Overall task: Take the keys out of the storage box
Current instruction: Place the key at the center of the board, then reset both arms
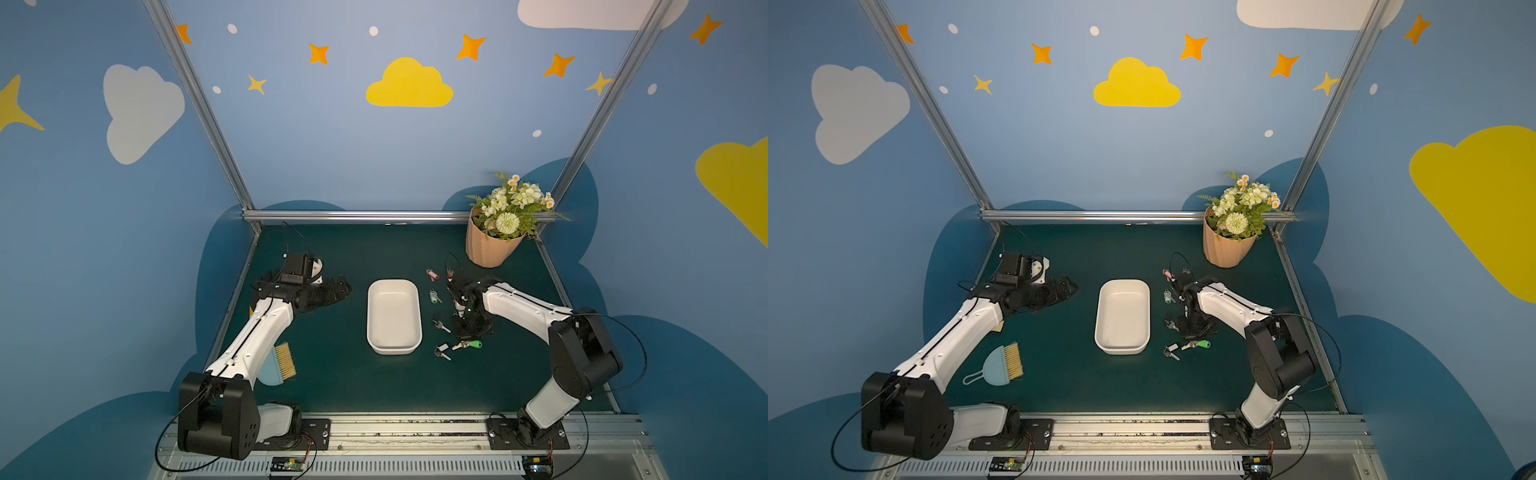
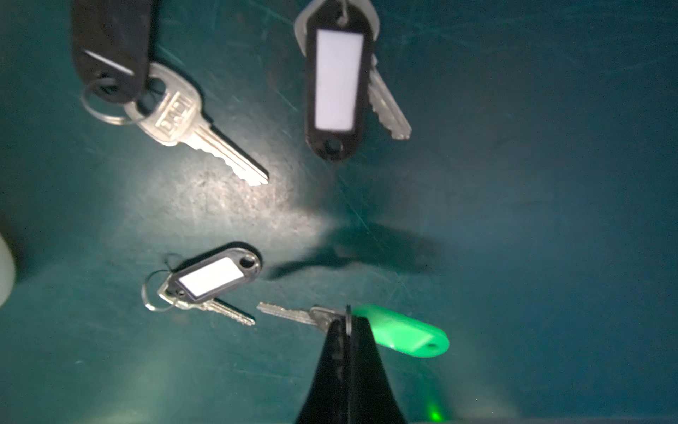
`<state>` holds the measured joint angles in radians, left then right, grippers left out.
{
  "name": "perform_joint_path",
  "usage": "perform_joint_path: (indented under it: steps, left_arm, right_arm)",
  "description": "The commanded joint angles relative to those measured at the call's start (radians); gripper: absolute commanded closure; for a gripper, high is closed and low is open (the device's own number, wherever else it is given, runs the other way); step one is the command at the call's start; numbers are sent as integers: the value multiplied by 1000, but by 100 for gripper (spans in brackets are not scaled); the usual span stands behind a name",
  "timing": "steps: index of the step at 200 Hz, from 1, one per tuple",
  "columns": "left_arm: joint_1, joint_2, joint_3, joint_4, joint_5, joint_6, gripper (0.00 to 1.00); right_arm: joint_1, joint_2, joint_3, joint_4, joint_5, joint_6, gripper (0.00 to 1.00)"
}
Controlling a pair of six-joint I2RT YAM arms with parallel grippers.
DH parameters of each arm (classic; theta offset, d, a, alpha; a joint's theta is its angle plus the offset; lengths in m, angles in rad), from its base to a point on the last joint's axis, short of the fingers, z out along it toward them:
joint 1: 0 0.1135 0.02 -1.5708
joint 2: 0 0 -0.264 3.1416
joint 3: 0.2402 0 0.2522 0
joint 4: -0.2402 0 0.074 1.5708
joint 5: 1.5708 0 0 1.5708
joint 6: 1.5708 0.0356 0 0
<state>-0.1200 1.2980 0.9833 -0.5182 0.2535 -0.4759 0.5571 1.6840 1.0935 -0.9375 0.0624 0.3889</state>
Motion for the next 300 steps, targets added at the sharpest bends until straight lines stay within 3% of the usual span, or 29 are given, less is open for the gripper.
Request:
perform_joint_path:
  steps: [1,11,22,40,72,96,123,140,155,181,224,274,300]
  left_arm:
    - [3,-37,-9,-17,-13,-6,0]
    - [2,-49,-8,-19,-49,-8,0]
    - [4,-63,-9,-17,-63,-9,0]
    - [3,-88,-12,-15,-91,-12,0]
    - [4,-161,-36,-5,-175,-16,0]
    - [6,-248,-82,10,-342,-57,0]
    - [5,-418,-274,192,-581,0,0]
    - [8,-534,-452,407,-703,95,0]
    - [11,-615,-581,541,-790,157,0]
    - [27,-713,-694,607,-866,245,0]
    - [86,-702,-756,610,-827,264,0]
    - [115,-401,-741,844,-648,362,0]
    - [117,-224,-729,1043,-570,399,0]
  right_arm:
    - [-14,26,-9,37,-6,-13,100]
    - [-22,24,-12,37,-10,-20,100]
    - [-26,0,-14,37,-7,-28,83]
    - [-40,-48,-11,23,0,-38,68]
    - [-88,-170,5,-3,-1,-54,56]
    - [-140,-302,9,21,29,-48,46]
    - [-214,-446,-52,143,110,-28,27]
    - [-279,-514,-126,262,152,-49,16]
    - [-327,-558,-190,351,259,-48,2]
    - [-400,-630,-380,653,369,-153,2]
    - [-514,-575,-653,1202,217,-171,2]
    - [-515,-370,-646,1441,50,-377,2]
    - [-542,-223,-681,1650,-55,-384,2]
